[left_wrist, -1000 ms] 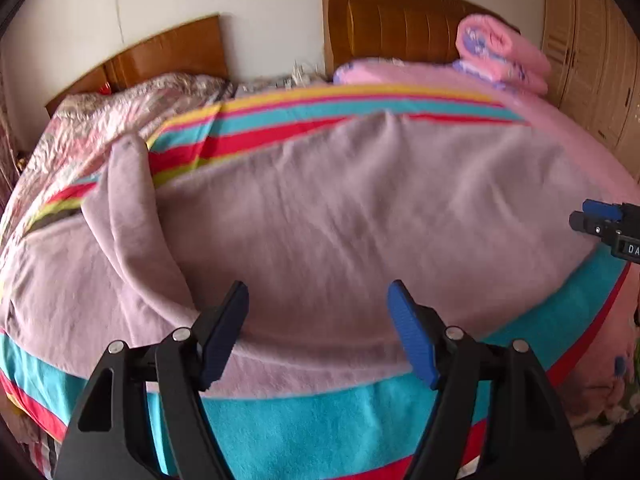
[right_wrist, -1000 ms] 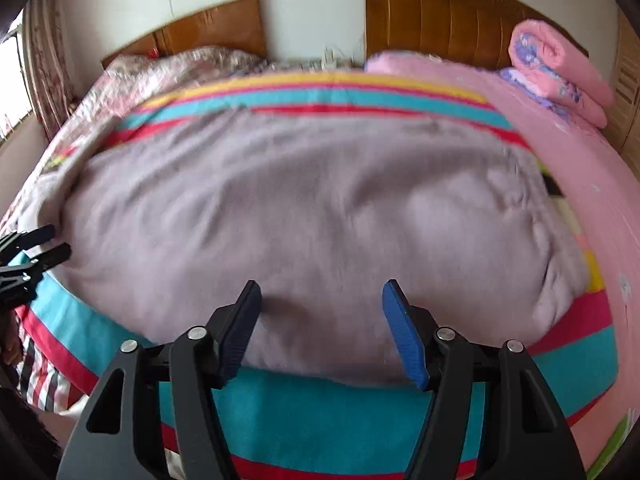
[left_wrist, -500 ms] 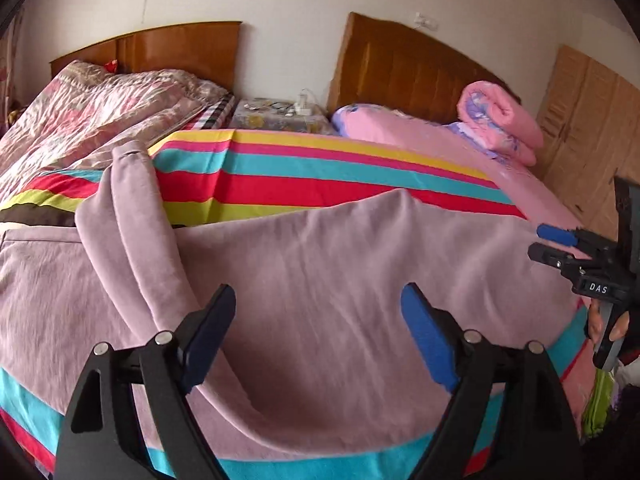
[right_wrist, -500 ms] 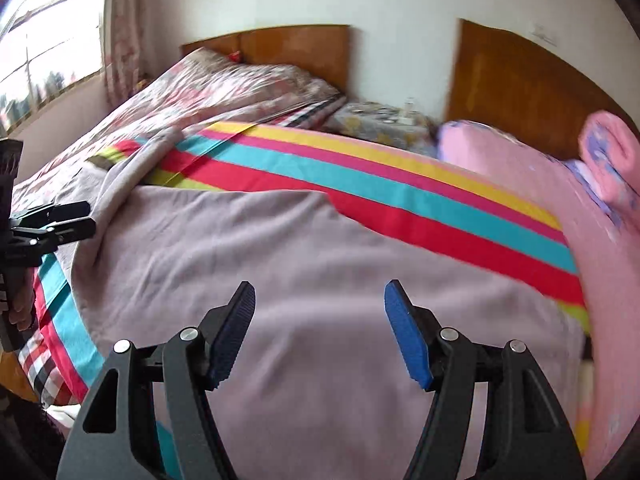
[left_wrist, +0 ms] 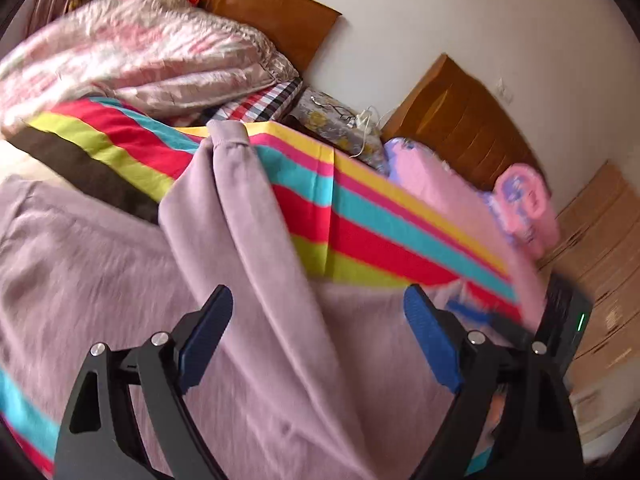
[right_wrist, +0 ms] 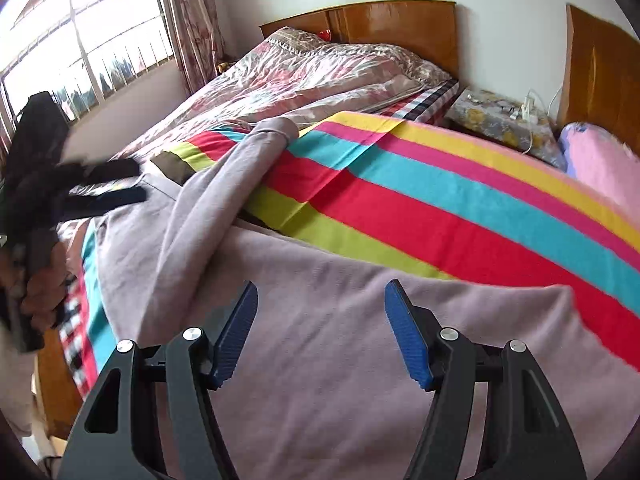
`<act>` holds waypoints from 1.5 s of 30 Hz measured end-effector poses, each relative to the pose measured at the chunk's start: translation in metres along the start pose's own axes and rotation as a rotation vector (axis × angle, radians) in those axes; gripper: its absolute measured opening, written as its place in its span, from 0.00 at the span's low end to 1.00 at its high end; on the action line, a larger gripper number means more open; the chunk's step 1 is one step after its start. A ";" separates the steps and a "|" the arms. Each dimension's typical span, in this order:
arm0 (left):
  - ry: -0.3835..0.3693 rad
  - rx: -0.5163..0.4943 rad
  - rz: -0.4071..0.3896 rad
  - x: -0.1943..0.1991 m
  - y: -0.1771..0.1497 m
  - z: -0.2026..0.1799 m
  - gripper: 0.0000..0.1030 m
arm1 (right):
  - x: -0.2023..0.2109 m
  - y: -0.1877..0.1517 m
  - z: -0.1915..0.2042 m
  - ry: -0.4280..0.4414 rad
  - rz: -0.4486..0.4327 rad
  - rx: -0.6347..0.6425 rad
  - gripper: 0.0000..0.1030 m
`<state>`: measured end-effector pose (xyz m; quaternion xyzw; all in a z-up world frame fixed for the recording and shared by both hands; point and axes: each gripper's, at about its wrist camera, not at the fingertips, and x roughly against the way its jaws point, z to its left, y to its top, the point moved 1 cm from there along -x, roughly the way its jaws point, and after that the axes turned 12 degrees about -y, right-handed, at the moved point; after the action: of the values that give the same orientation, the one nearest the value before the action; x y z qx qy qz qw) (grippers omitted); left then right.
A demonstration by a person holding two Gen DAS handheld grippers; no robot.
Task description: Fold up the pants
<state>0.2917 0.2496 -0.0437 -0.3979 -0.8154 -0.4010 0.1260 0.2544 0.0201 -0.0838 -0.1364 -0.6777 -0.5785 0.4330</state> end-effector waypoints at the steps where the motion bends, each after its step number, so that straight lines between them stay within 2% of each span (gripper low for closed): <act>1: -0.019 0.024 0.010 -0.008 0.011 0.009 0.83 | -0.002 -0.002 0.003 0.006 0.011 -0.002 0.63; 3: -0.051 0.064 0.017 -0.023 0.034 0.026 0.81 | 0.001 -0.011 0.005 0.003 0.033 -0.007 0.63; 5: -0.069 0.108 0.029 -0.041 0.053 0.044 0.74 | 0.001 -0.017 0.004 0.006 0.049 -0.016 0.63; 6: -0.053 0.127 0.030 -0.050 0.063 0.054 0.68 | -0.001 -0.018 0.004 0.003 0.054 -0.020 0.63; 10: 0.031 0.164 0.011 -0.073 0.089 0.082 0.61 | -0.010 -0.026 0.002 0.003 0.083 -0.030 0.63; 15: 0.070 0.184 0.035 -0.091 0.106 0.106 0.54 | -0.022 -0.030 0.005 0.010 0.097 -0.030 0.63; 17: 0.080 0.171 0.049 -0.097 0.108 0.109 0.45 | -0.023 -0.030 0.005 0.013 0.096 -0.030 0.64; 18: 0.087 0.163 0.053 -0.100 0.110 0.110 0.38 | -0.023 -0.030 0.004 0.015 0.096 -0.033 0.64; 19: 0.093 0.152 0.056 -0.102 0.111 0.111 0.26 | -0.023 -0.030 0.004 0.016 0.095 -0.035 0.64; 21: 0.098 0.129 0.045 -0.103 0.111 0.110 0.14 | -0.023 -0.031 0.005 0.010 0.094 -0.033 0.64; 24: 0.115 0.055 -0.030 -0.083 0.110 0.089 0.11 | -0.023 -0.031 0.007 -0.005 0.090 -0.025 0.64; 26: 0.060 0.017 -0.130 -0.043 0.112 0.066 0.10 | -0.022 -0.032 0.009 -0.015 0.092 -0.023 0.64; 29: -0.028 -0.002 -0.352 0.063 0.093 0.046 0.10 | -0.021 -0.033 0.007 -0.015 0.088 -0.035 0.64; 30: -0.024 0.002 -0.401 0.095 0.080 0.048 0.10 | -0.021 -0.033 0.007 -0.014 0.087 -0.039 0.64; 32: 0.016 0.028 -0.449 0.142 0.053 0.063 0.11 | -0.021 -0.033 0.007 -0.015 0.085 -0.038 0.64; 34: 0.100 0.093 -0.449 0.174 0.018 0.092 0.11 | -0.022 -0.031 0.007 -0.016 0.086 -0.044 0.64; 36: 0.174 0.188 -0.413 0.186 -0.017 0.130 0.11 | -0.021 -0.028 0.008 -0.018 0.088 -0.056 0.64; 39: 0.179 0.282 -0.357 0.182 -0.057 0.166 0.11 | -0.017 -0.018 0.018 -0.021 0.078 -0.033 0.64; 42: 0.161 0.251 -0.344 0.170 -0.067 0.168 0.11 | -0.013 -0.003 0.038 -0.029 0.055 0.026 0.64; 45: 0.211 0.202 -0.349 0.164 -0.057 0.162 0.12 | -0.013 0.019 0.065 -0.007 0.027 0.086 0.64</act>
<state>0.1603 0.4414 -0.0941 -0.1921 -0.8902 -0.3725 0.1784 0.2472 0.0879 -0.0780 -0.1289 -0.7015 -0.5426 0.4436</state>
